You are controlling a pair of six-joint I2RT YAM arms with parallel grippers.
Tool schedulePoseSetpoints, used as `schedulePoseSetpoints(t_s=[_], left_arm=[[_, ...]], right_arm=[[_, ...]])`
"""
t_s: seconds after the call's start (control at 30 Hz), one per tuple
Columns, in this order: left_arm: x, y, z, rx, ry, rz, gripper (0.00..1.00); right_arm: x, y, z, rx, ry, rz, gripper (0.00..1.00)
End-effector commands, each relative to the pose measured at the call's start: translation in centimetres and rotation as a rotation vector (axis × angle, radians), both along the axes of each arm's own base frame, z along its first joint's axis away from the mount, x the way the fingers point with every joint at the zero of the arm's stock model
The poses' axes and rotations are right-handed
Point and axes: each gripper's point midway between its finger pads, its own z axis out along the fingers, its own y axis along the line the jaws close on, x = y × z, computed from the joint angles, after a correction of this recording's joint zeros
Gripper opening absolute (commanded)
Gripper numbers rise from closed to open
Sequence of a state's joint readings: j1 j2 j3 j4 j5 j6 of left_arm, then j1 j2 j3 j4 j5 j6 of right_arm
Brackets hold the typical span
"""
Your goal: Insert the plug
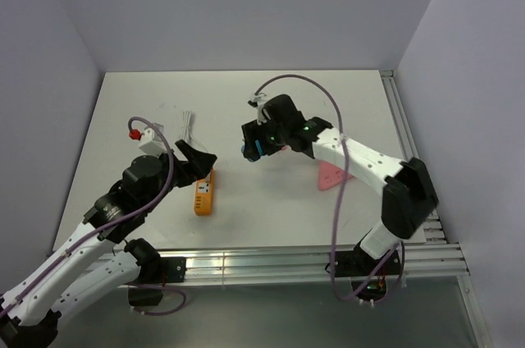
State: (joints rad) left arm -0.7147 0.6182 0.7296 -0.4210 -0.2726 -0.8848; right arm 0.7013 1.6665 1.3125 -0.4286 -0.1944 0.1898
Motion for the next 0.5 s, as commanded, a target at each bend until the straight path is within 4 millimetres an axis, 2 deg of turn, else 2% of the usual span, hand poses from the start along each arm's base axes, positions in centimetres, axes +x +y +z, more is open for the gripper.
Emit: schedulePoseSetpoints(t_s=[0.0,0.13,0.17,0.23,0.27,0.3,0.37,0.47], left_arm=[[0.0,-2.6,3.4,-0.066,-0.082,-0.116,0.84],[-0.2,-4.7,4.4,-0.089,-0.103,-0.222,0.86],[-0.4,-5.7,3.9,-0.084,-0.08,-0.275,0.86],[-0.7,-6.9,4.3,-0.1,-0.072,-0.342,0.89],[-0.4,-7.6,3.4,-0.094,-0.035,-0.363,0.9],[-0.9,-8.2,3.3,-0.104,-0.011,-0.415,0.91],[-0.5,-8.6,2.9,-0.118,0.021,-0.43,0.92],[-1.1,-9.4,2.5,-0.156,0.038,-0.504,0.94]], right_arm=[[-2.3,-0.8,2.9,0.103,-0.048,0.035,0.0],[-5.8,-1.6,4.0,0.18,-0.05,0.099,0.0],[-6.8,-2.1,4.3,0.196,-0.058,0.111,0.0],[-8.2,-2.1,4.7,0.213,-0.07,0.153,0.0],[-9.1,-2.4,4.9,0.219,-0.087,0.17,0.0],[-9.9,-2.1,5.0,0.217,-0.098,0.194,0.0],[-11.0,-2.3,5.1,0.219,-0.11,0.21,0.0],[-12.4,-2.2,4.9,0.227,-0.115,0.244,0.0]])
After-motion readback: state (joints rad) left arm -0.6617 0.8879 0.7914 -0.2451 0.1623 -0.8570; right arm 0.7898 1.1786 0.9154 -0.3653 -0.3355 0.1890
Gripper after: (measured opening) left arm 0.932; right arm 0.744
